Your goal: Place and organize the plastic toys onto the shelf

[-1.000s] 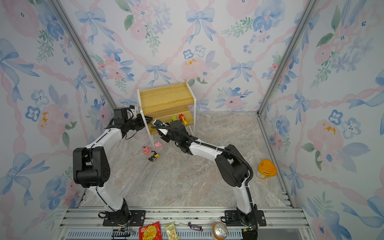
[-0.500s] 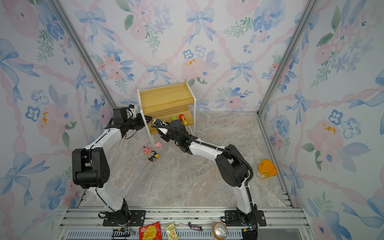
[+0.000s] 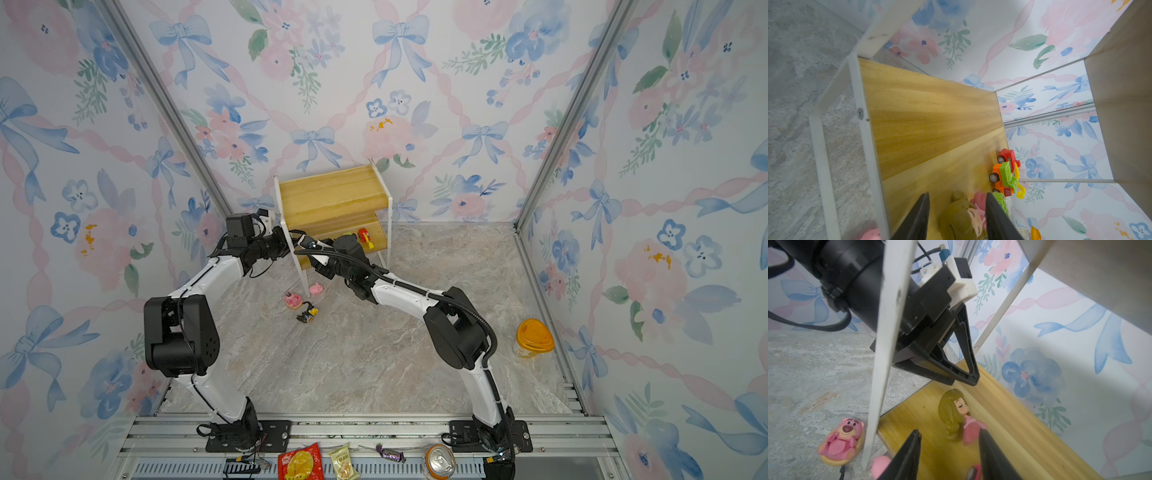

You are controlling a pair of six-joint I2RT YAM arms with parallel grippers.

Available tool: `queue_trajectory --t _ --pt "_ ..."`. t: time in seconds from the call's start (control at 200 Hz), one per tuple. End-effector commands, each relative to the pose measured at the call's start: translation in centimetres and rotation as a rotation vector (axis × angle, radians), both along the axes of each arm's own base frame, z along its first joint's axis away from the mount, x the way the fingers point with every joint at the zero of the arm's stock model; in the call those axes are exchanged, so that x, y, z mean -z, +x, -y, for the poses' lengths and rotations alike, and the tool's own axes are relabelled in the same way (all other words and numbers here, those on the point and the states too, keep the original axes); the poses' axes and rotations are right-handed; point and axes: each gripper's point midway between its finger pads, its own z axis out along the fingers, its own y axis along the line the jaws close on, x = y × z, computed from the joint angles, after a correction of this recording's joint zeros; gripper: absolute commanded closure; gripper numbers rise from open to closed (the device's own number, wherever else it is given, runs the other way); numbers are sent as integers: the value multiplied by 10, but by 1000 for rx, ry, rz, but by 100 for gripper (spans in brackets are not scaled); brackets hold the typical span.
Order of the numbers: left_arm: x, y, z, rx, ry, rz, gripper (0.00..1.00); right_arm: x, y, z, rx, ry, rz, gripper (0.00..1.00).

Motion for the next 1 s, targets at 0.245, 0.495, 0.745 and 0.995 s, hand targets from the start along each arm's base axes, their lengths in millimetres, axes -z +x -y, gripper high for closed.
queue_trajectory --t 0.245,0.495,0.745,0.995 --pt "-20 4 10 25 18 54 51 3 7 -15 16 -54 47 42" --pt "-16 7 15 34 20 50 49 0 15 -18 26 -64 53 36" --pt "-14 9 18 34 25 48 49 7 18 -20 21 -75 34 35" --pt "-6 11 17 28 35 36 48 14 25 -22 28 -93 20 36"
